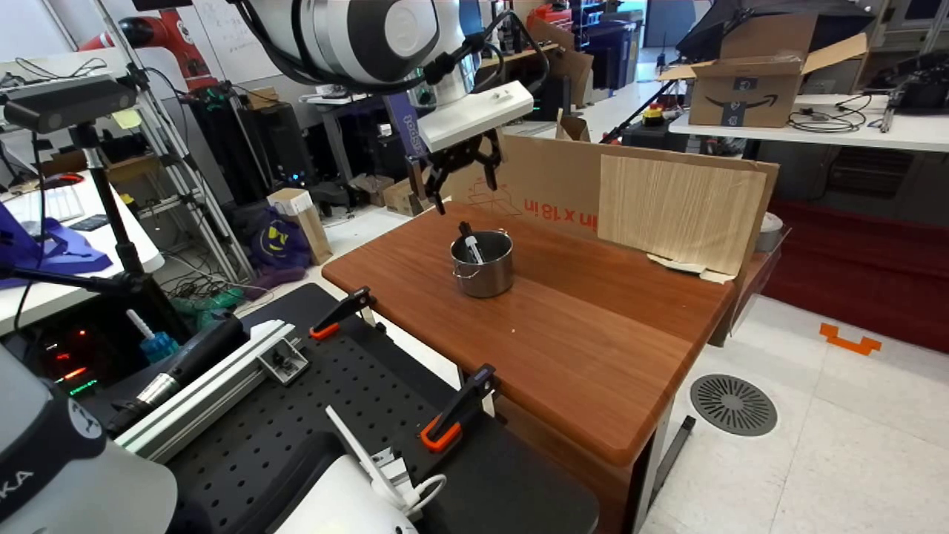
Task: Take the marker out of the silver pot
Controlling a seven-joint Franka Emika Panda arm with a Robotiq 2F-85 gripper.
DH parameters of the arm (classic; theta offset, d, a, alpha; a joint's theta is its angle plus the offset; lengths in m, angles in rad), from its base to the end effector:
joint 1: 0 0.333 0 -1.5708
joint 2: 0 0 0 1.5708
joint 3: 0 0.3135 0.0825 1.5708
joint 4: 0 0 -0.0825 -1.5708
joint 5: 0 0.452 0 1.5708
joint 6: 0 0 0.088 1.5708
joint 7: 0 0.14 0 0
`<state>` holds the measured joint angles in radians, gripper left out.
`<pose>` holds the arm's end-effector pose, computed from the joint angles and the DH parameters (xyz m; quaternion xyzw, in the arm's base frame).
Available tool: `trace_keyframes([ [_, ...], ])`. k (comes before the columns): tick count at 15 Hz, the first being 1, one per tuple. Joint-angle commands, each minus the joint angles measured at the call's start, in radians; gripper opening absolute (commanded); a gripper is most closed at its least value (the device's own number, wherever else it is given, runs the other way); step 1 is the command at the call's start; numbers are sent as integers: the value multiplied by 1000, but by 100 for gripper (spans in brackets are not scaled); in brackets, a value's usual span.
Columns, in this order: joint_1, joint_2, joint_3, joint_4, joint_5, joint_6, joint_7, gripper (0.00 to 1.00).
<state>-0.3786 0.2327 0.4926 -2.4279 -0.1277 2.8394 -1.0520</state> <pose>0.5456 0.0818 0.1506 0.8028 0.5861 0.1071 0.0223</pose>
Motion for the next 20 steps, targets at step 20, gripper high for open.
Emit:
trace_keyframes([
  [20,326,51,-314,138,50,-287,-13,100],
])
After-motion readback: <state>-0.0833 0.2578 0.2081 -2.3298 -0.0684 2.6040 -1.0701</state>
